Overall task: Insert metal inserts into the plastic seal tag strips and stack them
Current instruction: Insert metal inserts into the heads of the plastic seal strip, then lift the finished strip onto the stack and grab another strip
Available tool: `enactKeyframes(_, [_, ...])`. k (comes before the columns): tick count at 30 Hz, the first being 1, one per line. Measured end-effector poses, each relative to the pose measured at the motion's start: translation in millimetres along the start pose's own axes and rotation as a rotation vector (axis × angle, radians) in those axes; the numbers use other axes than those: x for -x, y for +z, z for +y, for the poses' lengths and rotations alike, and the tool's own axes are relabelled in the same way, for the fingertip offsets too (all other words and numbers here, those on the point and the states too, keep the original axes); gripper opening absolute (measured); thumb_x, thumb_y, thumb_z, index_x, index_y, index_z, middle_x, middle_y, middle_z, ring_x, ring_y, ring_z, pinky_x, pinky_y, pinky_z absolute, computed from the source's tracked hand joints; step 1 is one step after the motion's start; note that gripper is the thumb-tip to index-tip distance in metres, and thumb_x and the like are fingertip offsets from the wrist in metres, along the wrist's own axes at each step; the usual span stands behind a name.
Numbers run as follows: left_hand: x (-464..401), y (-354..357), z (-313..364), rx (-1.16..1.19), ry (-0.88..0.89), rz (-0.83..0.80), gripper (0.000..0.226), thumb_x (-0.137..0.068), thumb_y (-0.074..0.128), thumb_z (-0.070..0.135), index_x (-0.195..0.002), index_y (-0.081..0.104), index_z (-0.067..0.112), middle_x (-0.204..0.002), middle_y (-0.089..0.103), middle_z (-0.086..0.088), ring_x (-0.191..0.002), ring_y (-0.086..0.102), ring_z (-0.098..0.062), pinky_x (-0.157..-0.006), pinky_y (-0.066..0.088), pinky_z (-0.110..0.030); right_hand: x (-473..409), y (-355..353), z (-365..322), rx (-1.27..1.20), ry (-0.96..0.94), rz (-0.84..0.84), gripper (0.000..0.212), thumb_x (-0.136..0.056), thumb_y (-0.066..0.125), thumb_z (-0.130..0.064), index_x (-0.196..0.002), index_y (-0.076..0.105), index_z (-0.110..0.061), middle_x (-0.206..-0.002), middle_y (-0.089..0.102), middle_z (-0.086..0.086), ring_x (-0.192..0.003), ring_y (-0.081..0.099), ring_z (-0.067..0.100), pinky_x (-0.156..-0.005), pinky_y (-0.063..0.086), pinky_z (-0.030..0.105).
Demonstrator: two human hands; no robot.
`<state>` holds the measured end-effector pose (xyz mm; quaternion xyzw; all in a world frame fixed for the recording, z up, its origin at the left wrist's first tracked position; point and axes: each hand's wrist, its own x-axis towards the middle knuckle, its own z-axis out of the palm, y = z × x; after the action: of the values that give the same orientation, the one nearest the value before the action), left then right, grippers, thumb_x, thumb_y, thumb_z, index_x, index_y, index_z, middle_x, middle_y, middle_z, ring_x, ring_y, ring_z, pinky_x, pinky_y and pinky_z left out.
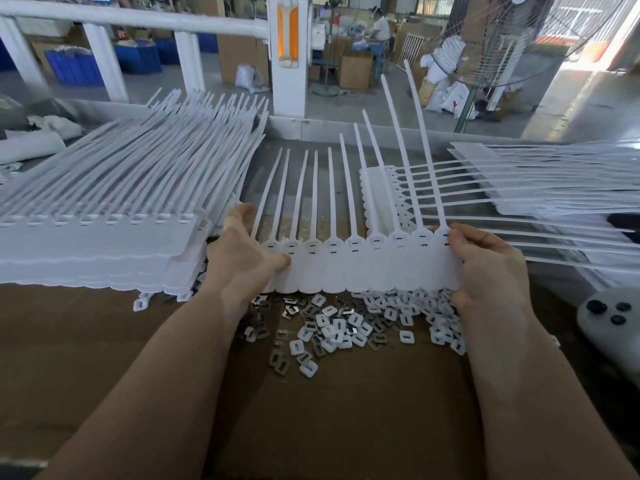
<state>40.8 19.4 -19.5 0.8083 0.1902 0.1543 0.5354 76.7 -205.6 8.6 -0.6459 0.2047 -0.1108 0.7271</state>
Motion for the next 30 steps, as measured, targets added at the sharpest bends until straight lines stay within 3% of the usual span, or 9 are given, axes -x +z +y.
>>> enactKeyframes(6, [-1.8, -4.7, -0.6, 0.176, 0.077, 0.064, 0.081, -0.069, 0.072, -0.011, -0.128, 0.041, 0.034, -0.117, 0.047, 0.004, -0.102, 0.046, -0.011, -0.064, 0.034, -0.009, 2.4, -3.2, -2.5, 0.06, 0.011, 0.022, 0.011, -0.087, 0.065, -0.02, -0.082, 0.064, -0.03, -0.083, 0.055, -0.016, -0.079, 0.051, 0.003, -0.09, 0.049, 0.028])
enactKeyframes(11, [-2.9, -4.2, 0.5, 0.288, 0.088, 0.086, 0.078, -0.068, 0.067, -0.019, -0.116, 0.045, 0.039, -0.118, 0.05, 0.004, -0.099, 0.051, -0.008, -0.062, 0.041, -0.013, -0.9, -5.7, -2.4, 0.04, 0.001, 0.02, 0.015, -0.088, 0.062, -0.012, -0.097, 0.065, -0.024, -0.082, 0.053, -0.017, -0.074, 0.048, -0.001, -0.074, 0.044, 0.016])
enactKeyframes(15, [-2.0, -5.0, 2.6, 0.354, 0.099, 0.088, 0.077, -0.066, 0.065, -0.021, -0.116, 0.047, 0.035, -0.111, 0.051, 0.007, -0.09, 0.051, 0.0, -0.052, 0.045, -0.007, -6.2, -4.5, -0.8, 0.014, 0.018, 0.017, 0.016, -0.089, 0.06, -0.01, -0.089, 0.063, -0.026, -0.082, 0.052, -0.017, -0.075, 0.047, -0.002, -0.074, 0.041, 0.015])
enactKeyframes(20, [-0.4, -4.6, 4.6, 0.375, 0.129, 0.088, 0.074, -0.066, 0.064, -0.021, -0.116, 0.047, 0.031, -0.101, 0.05, 0.017, -0.087, 0.054, -0.002, -0.052, 0.044, -0.005, -10.8, -3.8, 0.9, -0.033, 0.032, 0.058, 0.022, -0.089, 0.06, -0.012, -0.074, 0.062, -0.027, -0.078, 0.057, -0.012, -0.073, 0.051, 0.003, -0.066, 0.044, 0.017])
enactKeyframes(27, [0.4, -5.4, 3.8, 0.401, 0.168, 0.094, 0.072, -0.064, 0.065, -0.023, -0.112, 0.049, 0.029, -0.101, 0.051, 0.015, -0.091, 0.053, -0.004, -0.054, 0.045, -0.005, -10.0, -3.2, 3.4, -0.044, 0.026, 0.048, 0.018, -0.09, 0.059, -0.011, -0.081, 0.068, -0.025, -0.086, 0.064, -0.006, -0.096, 0.061, 0.016, -0.089, 0.051, 0.031])
enactKeyframes(30, [-0.4, -5.4, 2.7, 0.418, 0.171, 0.094, 0.072, -0.063, 0.064, -0.023, -0.111, 0.05, 0.029, -0.101, 0.051, 0.016, -0.093, 0.052, -0.006, -0.054, 0.045, -0.006, -8.8, -3.8, 2.9, -0.032, 0.012, 0.041, 0.018, -0.09, 0.058, -0.012, -0.082, 0.067, -0.025, -0.084, 0.062, -0.008, -0.089, 0.059, 0.011, -0.09, 0.051, 0.03])
